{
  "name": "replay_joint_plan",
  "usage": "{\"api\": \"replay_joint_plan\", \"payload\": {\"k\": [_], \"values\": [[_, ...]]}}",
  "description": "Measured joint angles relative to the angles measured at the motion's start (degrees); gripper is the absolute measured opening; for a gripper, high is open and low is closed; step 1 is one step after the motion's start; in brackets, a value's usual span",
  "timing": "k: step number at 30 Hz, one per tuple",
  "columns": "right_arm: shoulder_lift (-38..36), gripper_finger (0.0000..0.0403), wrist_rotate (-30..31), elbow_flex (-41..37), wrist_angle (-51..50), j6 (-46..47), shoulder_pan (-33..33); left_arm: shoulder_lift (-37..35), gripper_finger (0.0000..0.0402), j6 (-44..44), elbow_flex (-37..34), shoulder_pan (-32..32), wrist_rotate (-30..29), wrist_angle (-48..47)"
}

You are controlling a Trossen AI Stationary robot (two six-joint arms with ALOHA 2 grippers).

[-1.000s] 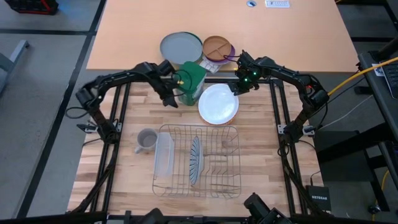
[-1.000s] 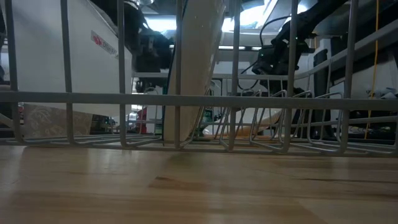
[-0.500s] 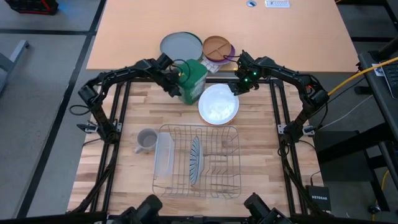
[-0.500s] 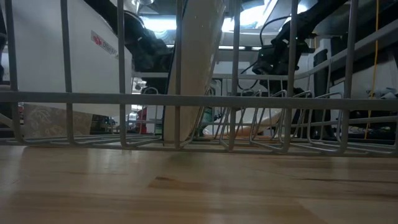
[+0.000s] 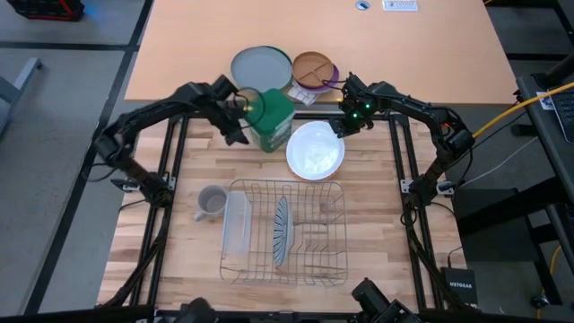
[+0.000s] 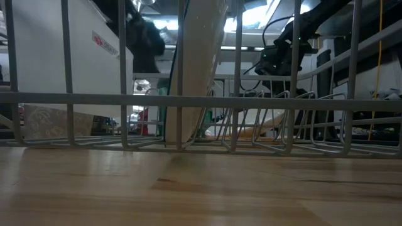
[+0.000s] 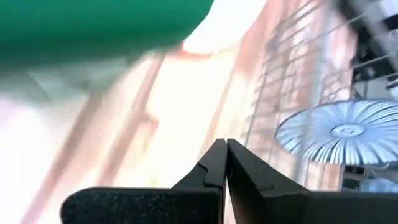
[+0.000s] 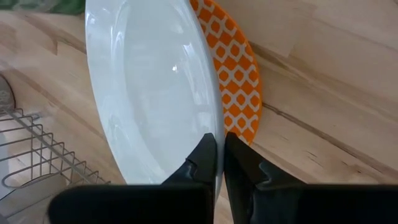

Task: Sort dishes
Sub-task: Put the white plate in the dish rack

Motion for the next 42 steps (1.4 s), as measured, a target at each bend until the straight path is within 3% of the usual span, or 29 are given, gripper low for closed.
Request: {"api": "replay_joint_plan", "payload": {"k": [3,8,13,17,23,27,38,42], "values": [[0.00,0.0018,0.00,0.00,0.03,-0.02,0.00,-4.77,0.0001,-2.25,0.00,-0.08,-0.05,6.35],[0.00,0.0018,-0.01,0.00,-0.03,-0.02,-0.01,-8.58,0.0001,-7.49,0.15,-0.31,-3.05,29.43],[0.00,0.0018,-0.02,0.00,-0.03,-0.02,-0.02,-4.73,0.0001,-10.51,0.15,-1.09,-4.79,48.97],[0.00,0.0017,-0.02,0.00,-0.06,0.00,0.00,1.03,0.0000,-11.92,0.17,-1.78,-5.05,56.24],[0.00,0.0017,-0.02,0.00,-0.03,0.00,-0.02,8.92,0.0000,-13.00,1.53,-2.64,-5.08,52.30],[0.02,0.0017,-0.02,0.00,-0.06,0.00,-0.02,9.91,0.0000,-9.80,1.87,-2.62,-7.25,45.01],[0.04,0.0018,-0.02,0.00,-0.01,0.02,-0.02,3.88,0.0000,-1.17,2.10,-2.53,-19.91,26.43],[0.04,0.0019,-0.02,0.00,-0.06,0.01,-0.02,0.31,0.0000,1.00,2.08,-2.53,-28.34,19.02]]}}
